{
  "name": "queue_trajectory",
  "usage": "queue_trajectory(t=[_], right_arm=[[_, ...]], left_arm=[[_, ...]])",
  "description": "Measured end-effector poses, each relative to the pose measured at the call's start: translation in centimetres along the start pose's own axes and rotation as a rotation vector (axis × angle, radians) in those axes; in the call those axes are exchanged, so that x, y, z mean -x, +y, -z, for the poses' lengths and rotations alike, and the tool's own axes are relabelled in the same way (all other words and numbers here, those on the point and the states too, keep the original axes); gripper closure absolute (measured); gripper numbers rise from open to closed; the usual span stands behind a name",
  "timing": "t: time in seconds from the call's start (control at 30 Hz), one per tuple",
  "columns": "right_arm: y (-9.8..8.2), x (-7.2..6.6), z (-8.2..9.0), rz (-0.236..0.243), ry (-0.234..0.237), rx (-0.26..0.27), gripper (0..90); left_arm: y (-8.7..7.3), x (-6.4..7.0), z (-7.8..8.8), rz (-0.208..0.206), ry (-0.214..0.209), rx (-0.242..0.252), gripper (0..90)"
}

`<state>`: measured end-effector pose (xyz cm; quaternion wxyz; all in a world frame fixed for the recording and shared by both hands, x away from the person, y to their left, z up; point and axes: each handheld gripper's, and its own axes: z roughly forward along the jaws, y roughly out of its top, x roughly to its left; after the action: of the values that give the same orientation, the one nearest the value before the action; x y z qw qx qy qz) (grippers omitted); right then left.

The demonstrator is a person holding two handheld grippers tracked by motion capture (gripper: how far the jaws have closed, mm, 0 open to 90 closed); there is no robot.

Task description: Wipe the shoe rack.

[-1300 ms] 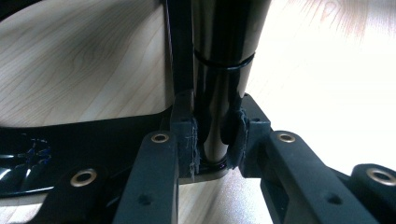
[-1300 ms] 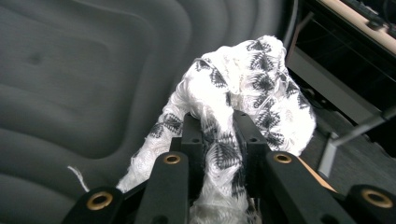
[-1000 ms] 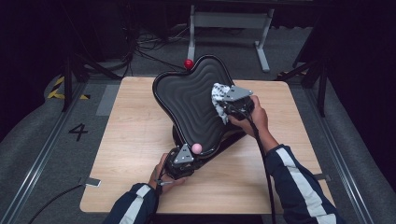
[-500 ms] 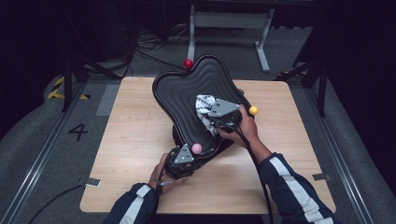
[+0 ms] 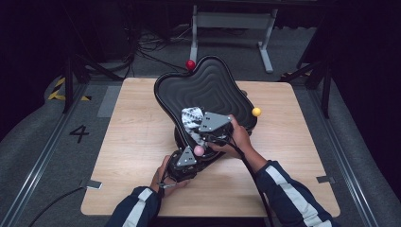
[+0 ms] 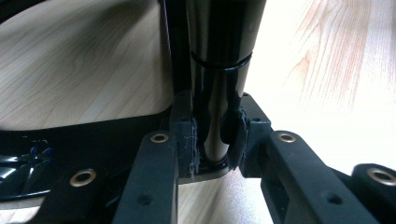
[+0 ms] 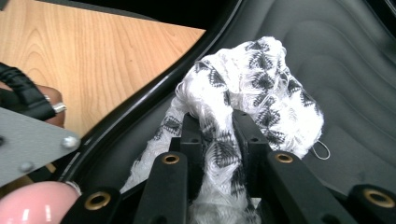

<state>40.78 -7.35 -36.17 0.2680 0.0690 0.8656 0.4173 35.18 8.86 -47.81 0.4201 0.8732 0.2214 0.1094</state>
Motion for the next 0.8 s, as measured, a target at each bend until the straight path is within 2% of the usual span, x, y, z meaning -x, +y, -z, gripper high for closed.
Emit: queue_trajectory(t=[0.17,0.27,0.43,0.5,0.6,0.8], right_arm=[[-0.2,0.1,0.0,-0.016,0.003,0.011,77.2],[-0.5,0.7,0.2,-0.013,-0.027,0.005,77.2],[-2.2,3.4,0.7,-0.102,-0.082,-0.011,77.3],[-3.1,4.4,1.1,-0.120,-0.126,-0.027,77.2],[-4.3,5.8,1.5,-0.172,-0.165,-0.032,77.2],[-6.3,7.8,2.3,-0.221,-0.253,-0.074,77.3]], left_arm=[[0.0,0.0,0.0,-0.001,0.002,0.001,73.1],[0.0,0.0,0.0,0.000,0.000,0.000,73.1],[0.0,0.0,0.0,0.002,-0.003,0.007,73.1],[0.0,-0.1,0.0,0.002,-0.004,0.008,73.1],[0.0,0.0,0.0,0.003,-0.003,0.010,73.1],[-0.1,0.0,0.0,0.003,-0.003,0.010,73.0]])
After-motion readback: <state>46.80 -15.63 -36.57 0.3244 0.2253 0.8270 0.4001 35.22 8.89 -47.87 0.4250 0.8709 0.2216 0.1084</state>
